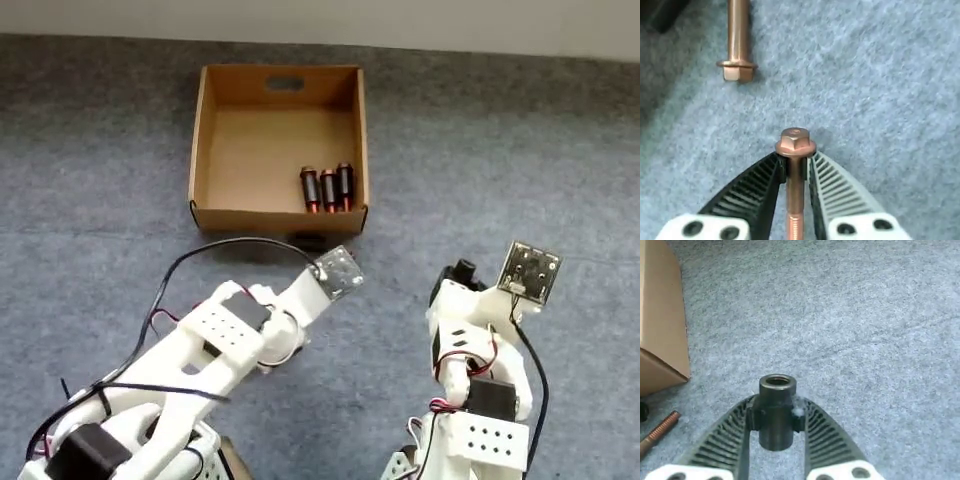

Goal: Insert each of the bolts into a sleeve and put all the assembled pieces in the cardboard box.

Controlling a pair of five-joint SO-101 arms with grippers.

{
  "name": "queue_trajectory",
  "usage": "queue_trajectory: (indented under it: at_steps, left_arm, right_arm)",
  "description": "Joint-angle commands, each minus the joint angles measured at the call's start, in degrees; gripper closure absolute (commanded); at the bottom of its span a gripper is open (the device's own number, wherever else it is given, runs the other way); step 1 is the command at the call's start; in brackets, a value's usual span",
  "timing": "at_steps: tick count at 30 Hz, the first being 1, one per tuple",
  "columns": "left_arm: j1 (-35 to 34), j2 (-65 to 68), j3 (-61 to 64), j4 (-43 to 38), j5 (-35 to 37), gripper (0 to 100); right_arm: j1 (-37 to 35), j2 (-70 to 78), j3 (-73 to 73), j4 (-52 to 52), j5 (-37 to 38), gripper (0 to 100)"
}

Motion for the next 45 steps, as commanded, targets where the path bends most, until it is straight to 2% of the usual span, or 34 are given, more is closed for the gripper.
queue_trajectory:
  at_steps: [1, 10, 14, 18, 25, 31, 40, 45]
  left_arm:
    - [-0.84, -1.10, 0.75, -0.97, 0.26, 89]
    - [-0.92, -0.92, 1.01, -1.41, 0.26, 87]
    - [-0.92, -1.36, 2.33, -1.32, 0.26, 90]
    - [-0.92, -1.36, 2.15, -1.41, 0.26, 100]
    - [-0.92, -2.15, -2.95, 0.97, 0.44, 99]
    - [-2.07, -14.11, -7.25, 8.18, 0.44, 99]
    - [-13.41, -34.42, -7.16, 8.00, 0.70, 99]
    - [-15.25, -41.63, -7.25, 7.56, 1.05, 99]
  right_arm:
    - [0.40, -0.75, -0.31, 0.04, -0.35, 99.3]
    - [0.40, -0.75, -0.22, 0.04, -0.35, 99.3]
    - [0.40, -0.75, -0.22, 0.04, -0.35, 99.3]
    - [0.40, -0.75, -0.22, 0.04, -0.35, 99.3]
    - [-1.10, -0.75, -0.22, 0.04, -0.44, 99.3]
    - [-4.44, -0.75, -0.57, 0.04, -0.35, 99.3]
    - [-14.11, -0.84, -4.88, 0.04, -0.35, 99.3]
    - [-21.49, -0.75, -9.63, -1.01, -0.35, 99.3]
